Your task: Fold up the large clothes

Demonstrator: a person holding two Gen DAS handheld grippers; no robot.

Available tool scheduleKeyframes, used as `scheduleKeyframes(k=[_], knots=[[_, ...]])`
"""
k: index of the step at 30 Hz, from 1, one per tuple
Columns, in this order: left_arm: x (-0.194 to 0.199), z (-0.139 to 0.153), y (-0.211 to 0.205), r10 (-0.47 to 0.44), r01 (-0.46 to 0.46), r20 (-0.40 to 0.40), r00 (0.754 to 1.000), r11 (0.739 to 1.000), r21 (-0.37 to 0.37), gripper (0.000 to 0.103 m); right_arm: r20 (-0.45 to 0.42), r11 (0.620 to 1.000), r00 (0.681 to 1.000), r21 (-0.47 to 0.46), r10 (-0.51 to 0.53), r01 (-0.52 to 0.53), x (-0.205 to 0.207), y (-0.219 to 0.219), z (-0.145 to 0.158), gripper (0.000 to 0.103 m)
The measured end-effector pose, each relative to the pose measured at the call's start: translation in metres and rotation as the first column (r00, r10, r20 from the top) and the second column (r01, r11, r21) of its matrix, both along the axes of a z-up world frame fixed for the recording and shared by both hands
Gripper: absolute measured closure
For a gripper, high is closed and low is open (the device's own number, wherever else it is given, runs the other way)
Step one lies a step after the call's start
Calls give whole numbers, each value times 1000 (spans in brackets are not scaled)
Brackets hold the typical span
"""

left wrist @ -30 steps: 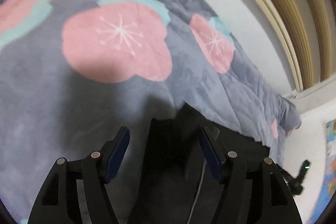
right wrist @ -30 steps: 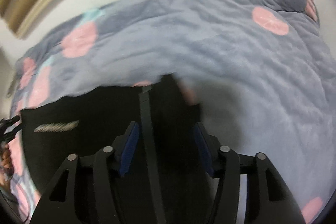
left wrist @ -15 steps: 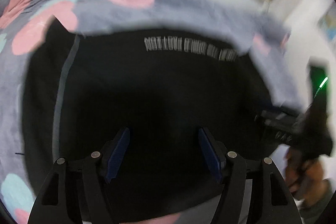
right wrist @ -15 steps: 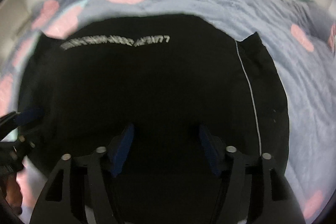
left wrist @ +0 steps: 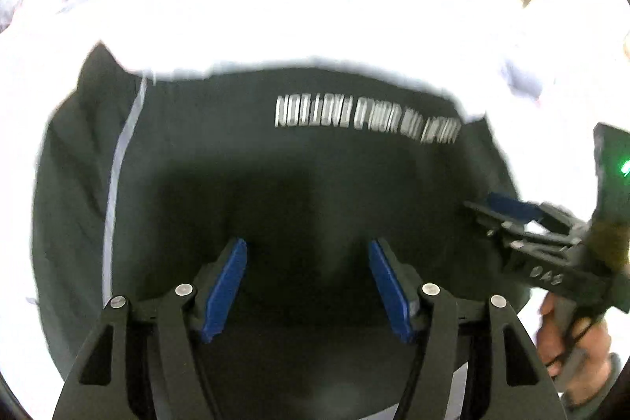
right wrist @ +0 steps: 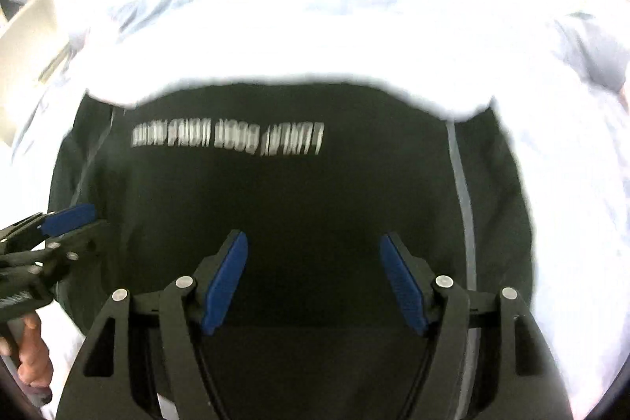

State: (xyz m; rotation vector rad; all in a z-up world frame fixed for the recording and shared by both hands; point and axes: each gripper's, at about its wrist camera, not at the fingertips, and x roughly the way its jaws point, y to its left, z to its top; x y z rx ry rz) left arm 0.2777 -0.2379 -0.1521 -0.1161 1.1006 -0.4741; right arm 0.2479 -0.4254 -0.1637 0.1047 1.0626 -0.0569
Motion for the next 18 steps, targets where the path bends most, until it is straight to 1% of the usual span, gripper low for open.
scheduleKeyframes(k=[2,3,4,5,6,7,8,9,10,12,13,15,18], knots=[[19,12,-1,23,-22,11,1000,999,-29,37,4,999,999,26,-35,35,22,-8,2,29],[31,11,-3,29,-29,4,1000,999,-24,37,-8,998,998,25,-55,55,32,-12,-2,29],[39,7,-6,36,-36,-2,999,999,-2,37,-36,997,997,16,-72,73,46,-16,-12,29],[51,-3,-11,44,-43,-26,999,998,40,37,-75,996,994,16,-81,83,58,-19,-24,29],[61,-15,-13,54,-49,-63,997,996,72,37,-119,996,990,35,-81,86,68,-23,-38,29],[71,-34,-15,63,-52,-120,991,994,93,37,-164,994,983,67,-78,90,77,-26,-53,29],[78,-50,-15,70,-54,-157,985,993,101,36,-185,991,979,92,-83,102,81,-30,-66,28],[82,-61,-18,71,-53,-161,984,992,118,36,-190,988,978,105,-88,110,83,-33,-72,27],[84,-69,-24,60,-38,-140,988,988,153,34,-191,988,977,107,-90,112,84,-34,-77,26],[80,-74,-34,52,-30,-105,993,978,206,33,-188,990,978,90,-87,105,85,-34,-79,26],[78,-75,-36,55,-33,-94,994,975,220,32,-186,992,979,79,-81,97,84,-33,-78,26],[76,-71,-30,58,-39,-83,995,977,209,32,-176,992,982,90,-74,91,74,-30,-72,26],[59,-53,-18,54,-45,-60,997,990,132,33,-139,989,988,126,-66,84,63,-34,-50,27]])
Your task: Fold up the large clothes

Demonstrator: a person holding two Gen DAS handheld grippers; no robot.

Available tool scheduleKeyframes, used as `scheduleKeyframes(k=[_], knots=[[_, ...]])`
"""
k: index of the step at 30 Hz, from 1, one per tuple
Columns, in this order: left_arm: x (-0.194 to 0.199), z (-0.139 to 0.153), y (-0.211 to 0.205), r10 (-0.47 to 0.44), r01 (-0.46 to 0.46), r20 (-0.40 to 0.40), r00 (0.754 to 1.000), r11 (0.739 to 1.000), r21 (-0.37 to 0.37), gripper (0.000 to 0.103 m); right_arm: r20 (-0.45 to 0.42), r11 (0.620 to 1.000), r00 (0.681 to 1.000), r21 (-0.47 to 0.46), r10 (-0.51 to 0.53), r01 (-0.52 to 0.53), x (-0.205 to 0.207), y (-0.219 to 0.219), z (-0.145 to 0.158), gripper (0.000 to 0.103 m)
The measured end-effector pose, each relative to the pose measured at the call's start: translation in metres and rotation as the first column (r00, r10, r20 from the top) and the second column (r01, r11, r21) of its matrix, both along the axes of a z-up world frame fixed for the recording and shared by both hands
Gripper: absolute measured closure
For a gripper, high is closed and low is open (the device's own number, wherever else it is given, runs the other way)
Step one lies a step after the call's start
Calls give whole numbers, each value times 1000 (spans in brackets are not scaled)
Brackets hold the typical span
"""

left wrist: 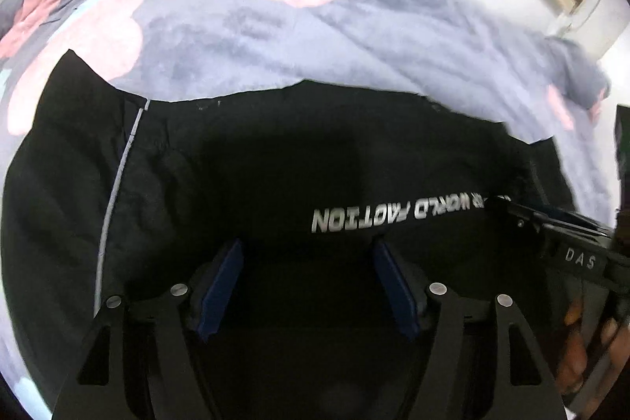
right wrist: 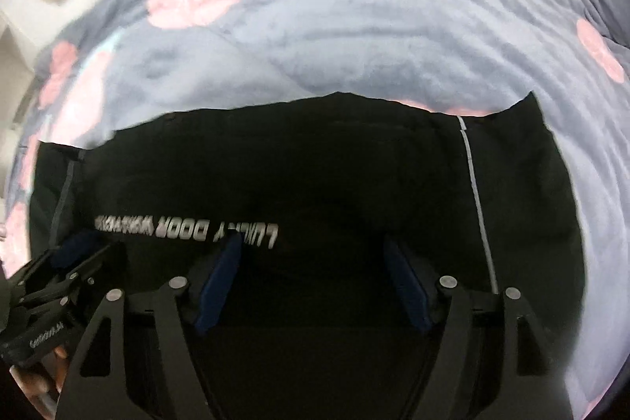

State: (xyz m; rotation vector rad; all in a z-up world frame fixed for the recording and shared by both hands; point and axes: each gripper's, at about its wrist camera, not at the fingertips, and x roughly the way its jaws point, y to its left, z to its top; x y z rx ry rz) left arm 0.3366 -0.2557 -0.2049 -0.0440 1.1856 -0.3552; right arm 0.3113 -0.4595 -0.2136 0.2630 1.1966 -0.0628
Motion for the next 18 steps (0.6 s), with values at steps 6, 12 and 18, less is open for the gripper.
scheduleKeyframes(k=[6,12,18], knots=[[-72,36,52,34,-29,51,998,996,-83,33,51,999,998,-32,39,-37,-74,2,31,27],[-88,-10,78,120,-123,-103,987,992,-26,33,-64,998,997,-50,39,-42,-101,4,-8,25],[-72,-15,65,85,-82,-114,990,996,30,32,-68,998,998,-60,14,-18,-89,0,-13,18]])
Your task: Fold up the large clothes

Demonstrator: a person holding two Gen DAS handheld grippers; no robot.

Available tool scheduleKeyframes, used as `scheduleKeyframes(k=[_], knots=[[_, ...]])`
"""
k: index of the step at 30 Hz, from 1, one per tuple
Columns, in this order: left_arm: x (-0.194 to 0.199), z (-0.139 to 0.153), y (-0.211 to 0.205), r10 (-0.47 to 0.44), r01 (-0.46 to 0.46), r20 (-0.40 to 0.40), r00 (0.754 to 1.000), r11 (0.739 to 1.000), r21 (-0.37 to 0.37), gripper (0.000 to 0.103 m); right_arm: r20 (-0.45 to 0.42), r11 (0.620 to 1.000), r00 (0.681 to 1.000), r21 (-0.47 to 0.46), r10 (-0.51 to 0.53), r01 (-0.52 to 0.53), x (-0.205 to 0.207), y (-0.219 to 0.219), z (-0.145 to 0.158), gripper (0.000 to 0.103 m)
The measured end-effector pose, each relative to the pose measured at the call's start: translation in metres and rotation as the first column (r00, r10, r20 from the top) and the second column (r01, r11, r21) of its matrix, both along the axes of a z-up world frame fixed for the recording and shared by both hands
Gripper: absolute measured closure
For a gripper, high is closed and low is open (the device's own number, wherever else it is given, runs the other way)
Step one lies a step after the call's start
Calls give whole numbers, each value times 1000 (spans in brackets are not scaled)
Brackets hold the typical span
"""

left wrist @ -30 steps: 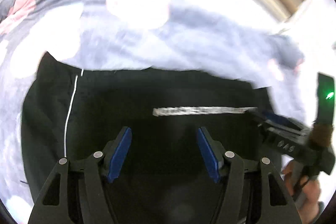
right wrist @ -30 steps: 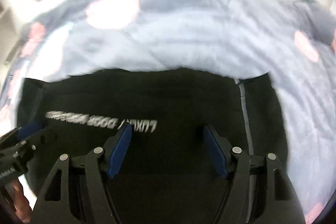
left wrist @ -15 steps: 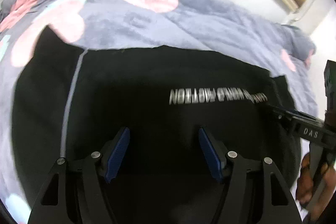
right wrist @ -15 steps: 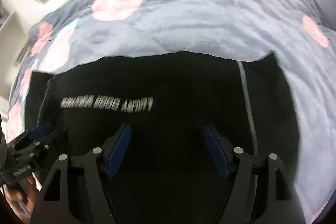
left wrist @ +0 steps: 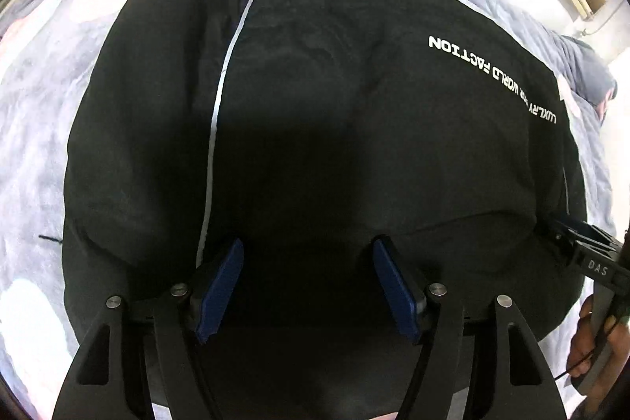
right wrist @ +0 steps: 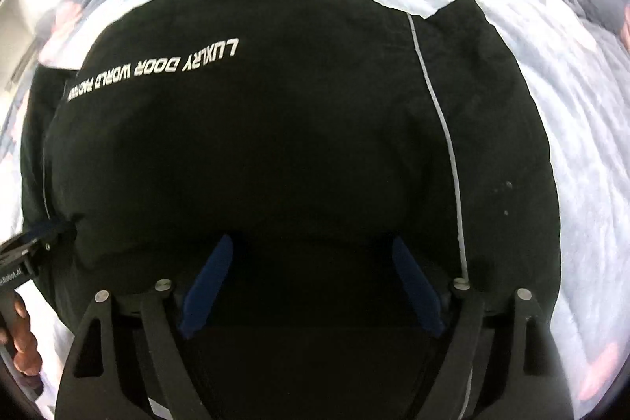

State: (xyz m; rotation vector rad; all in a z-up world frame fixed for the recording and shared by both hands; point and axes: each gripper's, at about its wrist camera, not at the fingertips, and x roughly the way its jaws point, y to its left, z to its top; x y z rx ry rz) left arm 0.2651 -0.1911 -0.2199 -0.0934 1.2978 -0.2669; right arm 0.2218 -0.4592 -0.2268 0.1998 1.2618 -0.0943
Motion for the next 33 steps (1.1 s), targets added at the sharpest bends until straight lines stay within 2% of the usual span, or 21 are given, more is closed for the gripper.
scheduleKeyframes(k=[5,7,8,10,13,17,20,23,33], knots=[[-17,16,21,5,-4,10,1000,996,-94,32,20,994,999,102,-42,40,-22,-22,19,19],[-30,32,30,-15,19,57,998,997,-71,32,53,984,994,159,-93,84,-41,-43,35,19],[-37,44,35,-26,29,98,995,999,-30,32,75,980,990,173,-116,102,-50,-54,43,19],[-46,65,52,-20,19,161,987,1000,7,32,109,977,983,169,-150,131,-64,-76,56,19],[-42,83,84,38,-31,165,986,998,-49,32,122,975,974,140,-193,175,-69,-115,63,18],[-11,91,119,130,-110,156,979,985,-129,32,119,957,957,152,-265,246,-64,-148,61,18],[2,87,128,162,-136,138,977,974,-183,32,130,956,954,153,-271,251,-56,-153,57,18],[16,77,132,169,-146,114,979,971,-188,31,121,961,960,145,-253,235,-47,-148,48,17],[51,14,130,127,-133,-40,991,960,-248,31,51,979,984,120,-169,162,-23,-138,4,17]])
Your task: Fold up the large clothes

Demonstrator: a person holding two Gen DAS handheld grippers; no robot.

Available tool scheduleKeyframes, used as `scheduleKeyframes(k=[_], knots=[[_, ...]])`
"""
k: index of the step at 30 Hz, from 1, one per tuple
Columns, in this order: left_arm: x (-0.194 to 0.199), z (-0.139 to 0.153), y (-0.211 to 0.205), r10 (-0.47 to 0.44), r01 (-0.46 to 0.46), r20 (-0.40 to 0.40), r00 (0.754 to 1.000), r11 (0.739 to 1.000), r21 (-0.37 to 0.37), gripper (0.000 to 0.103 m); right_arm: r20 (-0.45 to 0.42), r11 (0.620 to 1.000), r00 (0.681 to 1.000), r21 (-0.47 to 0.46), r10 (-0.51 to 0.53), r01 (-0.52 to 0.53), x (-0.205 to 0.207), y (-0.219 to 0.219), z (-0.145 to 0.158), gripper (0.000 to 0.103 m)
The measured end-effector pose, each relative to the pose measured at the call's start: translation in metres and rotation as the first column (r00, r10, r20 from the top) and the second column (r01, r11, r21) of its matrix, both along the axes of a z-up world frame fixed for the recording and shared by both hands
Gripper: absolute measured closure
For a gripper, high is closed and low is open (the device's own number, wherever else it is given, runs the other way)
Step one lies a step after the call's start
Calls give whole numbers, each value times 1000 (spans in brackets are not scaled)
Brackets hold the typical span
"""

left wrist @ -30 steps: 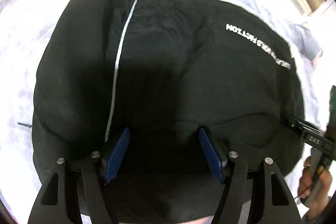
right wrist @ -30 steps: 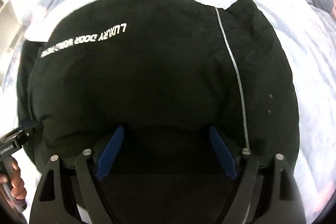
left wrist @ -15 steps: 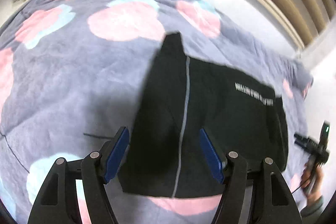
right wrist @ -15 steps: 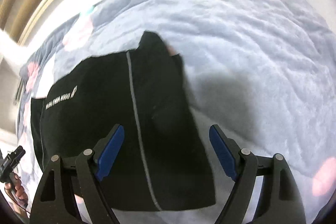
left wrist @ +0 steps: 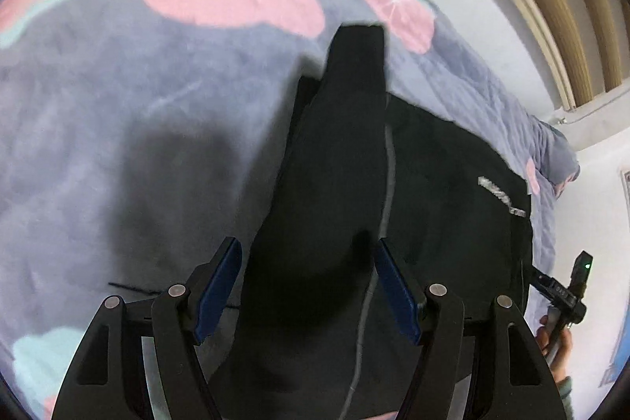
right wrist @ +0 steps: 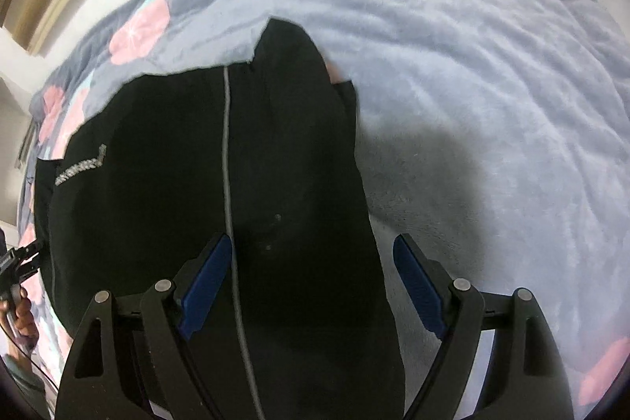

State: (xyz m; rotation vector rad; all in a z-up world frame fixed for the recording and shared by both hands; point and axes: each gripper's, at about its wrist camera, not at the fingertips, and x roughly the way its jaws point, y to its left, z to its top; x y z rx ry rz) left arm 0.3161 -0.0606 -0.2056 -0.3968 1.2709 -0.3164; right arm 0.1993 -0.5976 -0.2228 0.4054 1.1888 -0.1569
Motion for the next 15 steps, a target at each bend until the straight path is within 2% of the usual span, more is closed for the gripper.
scheduleKeyframes(k=[4,8,13,15], knots=[[9,-24,-3,-31,30,-48,998,999,-17,31,-2,1000,1000,26,-17,17,-1,-7,-13,12],[13,-34,-3,-35,31,-64,997,997,-71,25,2,997,1000,69,-24,23,-1,-16,-19,9],[18,-52,-1,-58,34,-115,992,980,-194,25,-3,981,1000,194,-3,3,4,-29,-37,7],[18,-57,0,-65,35,-127,990,974,-224,25,-5,954,1000,301,8,-6,9,-38,-50,2]])
